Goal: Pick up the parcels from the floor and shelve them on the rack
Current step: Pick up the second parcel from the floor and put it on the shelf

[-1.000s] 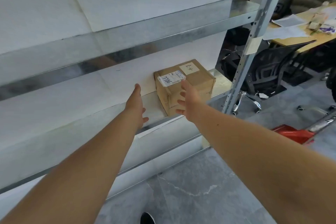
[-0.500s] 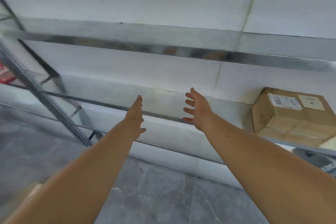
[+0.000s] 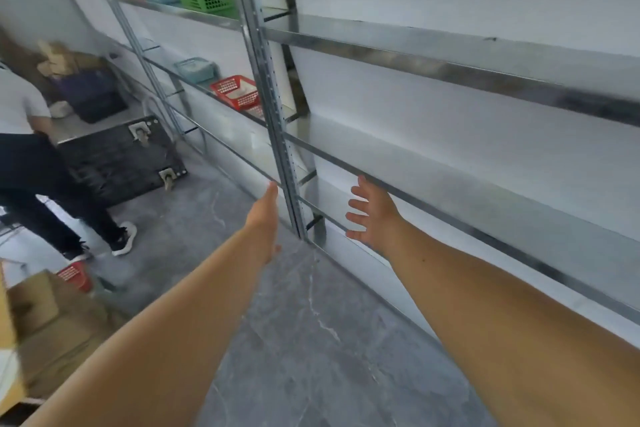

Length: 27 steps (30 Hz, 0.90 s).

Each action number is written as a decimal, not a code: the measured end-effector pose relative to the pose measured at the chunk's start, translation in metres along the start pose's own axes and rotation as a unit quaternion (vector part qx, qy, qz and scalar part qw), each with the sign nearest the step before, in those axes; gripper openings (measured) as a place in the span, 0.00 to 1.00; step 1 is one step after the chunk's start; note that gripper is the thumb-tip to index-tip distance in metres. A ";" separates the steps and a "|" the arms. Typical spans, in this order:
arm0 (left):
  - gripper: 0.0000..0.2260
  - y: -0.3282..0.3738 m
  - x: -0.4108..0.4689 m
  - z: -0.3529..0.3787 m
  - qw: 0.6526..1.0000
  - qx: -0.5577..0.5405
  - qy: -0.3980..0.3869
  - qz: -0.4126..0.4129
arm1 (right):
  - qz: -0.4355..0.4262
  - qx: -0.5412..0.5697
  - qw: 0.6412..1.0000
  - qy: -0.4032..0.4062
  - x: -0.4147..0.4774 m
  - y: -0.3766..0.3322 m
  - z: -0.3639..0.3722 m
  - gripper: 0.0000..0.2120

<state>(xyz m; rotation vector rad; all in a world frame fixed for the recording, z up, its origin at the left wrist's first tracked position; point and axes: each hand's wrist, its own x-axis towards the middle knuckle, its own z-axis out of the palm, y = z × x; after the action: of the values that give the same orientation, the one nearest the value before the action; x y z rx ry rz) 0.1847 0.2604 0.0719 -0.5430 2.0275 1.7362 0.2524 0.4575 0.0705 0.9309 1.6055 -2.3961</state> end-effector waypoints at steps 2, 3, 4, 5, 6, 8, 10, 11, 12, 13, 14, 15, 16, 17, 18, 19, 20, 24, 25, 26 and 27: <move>0.37 -0.004 0.012 -0.038 1.000 -0.012 0.020 -0.012 | 0.008 -0.015 1.000 -0.022 0.009 0.009 0.040 0.30; 0.38 -0.007 0.017 -0.055 0.999 -0.019 0.030 -0.019 | 0.013 -0.027 0.999 -0.035 0.014 0.014 0.060 0.31; 0.38 -0.010 0.022 -0.071 0.998 -0.026 0.042 -0.025 | 0.017 -0.040 0.998 -0.047 0.018 0.019 0.078 0.32; 0.39 -0.012 0.027 -0.084 0.997 -0.032 0.056 -0.031 | 0.022 -0.053 0.997 -0.058 0.022 0.025 0.095 0.32; 0.39 -0.015 0.032 -0.097 0.996 -0.041 0.066 -0.038 | 0.026 -0.065 0.995 -0.069 0.025 0.030 0.110 0.32; 0.39 -0.021 0.040 -0.121 0.994 -0.062 0.075 -0.052 | 0.035 -0.086 0.992 -0.083 0.034 0.040 0.139 0.31; 0.37 -0.028 0.048 -0.142 0.991 -0.086 0.084 -0.065 | 0.042 -0.106 0.989 -0.097 0.043 0.050 0.163 0.31; 0.37 -0.031 0.052 -0.152 0.989 -0.098 0.089 -0.072 | 0.047 -0.115 0.987 -0.106 0.049 0.054 0.174 0.31; 0.37 -0.034 0.056 -0.161 0.986 -0.109 0.097 -0.079 | 0.051 -0.125 0.984 -0.114 0.054 0.058 0.184 0.31; 0.37 -0.037 0.061 -0.169 0.983 -0.120 0.107 -0.086 | 0.055 -0.132 0.983 -0.118 0.061 0.061 0.193 0.31; 0.38 -0.040 0.067 -0.177 0.980 -0.131 0.117 -0.091 | 0.061 -0.138 0.981 -0.122 0.068 0.064 0.202 0.30; 0.38 -0.043 0.074 -0.184 0.977 -0.143 0.125 -0.096 | 0.068 -0.144 0.979 -0.129 0.075 0.067 0.211 0.30; 0.39 -0.044 0.081 -0.190 0.974 -0.155 0.130 -0.100 | 0.075 -0.148 0.977 -0.137 0.083 0.070 0.220 0.30; 0.40 -0.046 0.088 -0.195 0.972 -0.164 0.136 -0.104 | 0.083 -0.153 0.974 -0.145 0.091 0.072 0.227 0.31; 0.40 -0.046 0.095 -0.198 0.969 -0.170 0.141 -0.107 | 0.091 -0.157 0.971 -0.153 0.099 0.074 0.235 0.31; 0.39 -0.045 0.103 -0.201 0.967 -0.174 0.150 -0.110 | 0.099 -0.160 0.969 -0.161 0.107 0.075 0.243 0.31; 0.39 -0.043 0.111 -0.203 0.964 -0.178 0.162 -0.111 | 0.106 -0.162 0.966 -0.169 0.116 0.075 0.251 0.31; 0.37 -0.030 0.143 -0.205 0.961 -0.178 0.185 -0.105 | 0.125 -0.185 0.956 -0.192 0.155 0.065 0.279 0.29; 0.36 -0.026 0.152 -0.204 0.959 -0.173 0.196 -0.105 | 0.127 -0.190 0.954 -0.194 0.166 0.062 0.283 0.28; 0.35 -0.021 0.160 -0.204 0.957 -0.170 0.209 -0.106 | 0.131 -0.193 0.953 -0.194 0.177 0.057 0.287 0.28; 0.35 -0.018 0.168 -0.203 0.955 -0.170 0.217 -0.110 | 0.135 -0.198 0.951 -0.195 0.187 0.053 0.290 0.28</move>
<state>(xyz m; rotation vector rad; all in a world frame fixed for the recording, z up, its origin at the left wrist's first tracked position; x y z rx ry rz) 0.0412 0.0525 -0.0068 -1.3121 1.8375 1.9613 -0.0002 0.2273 -0.0004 0.5195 1.5930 -1.8335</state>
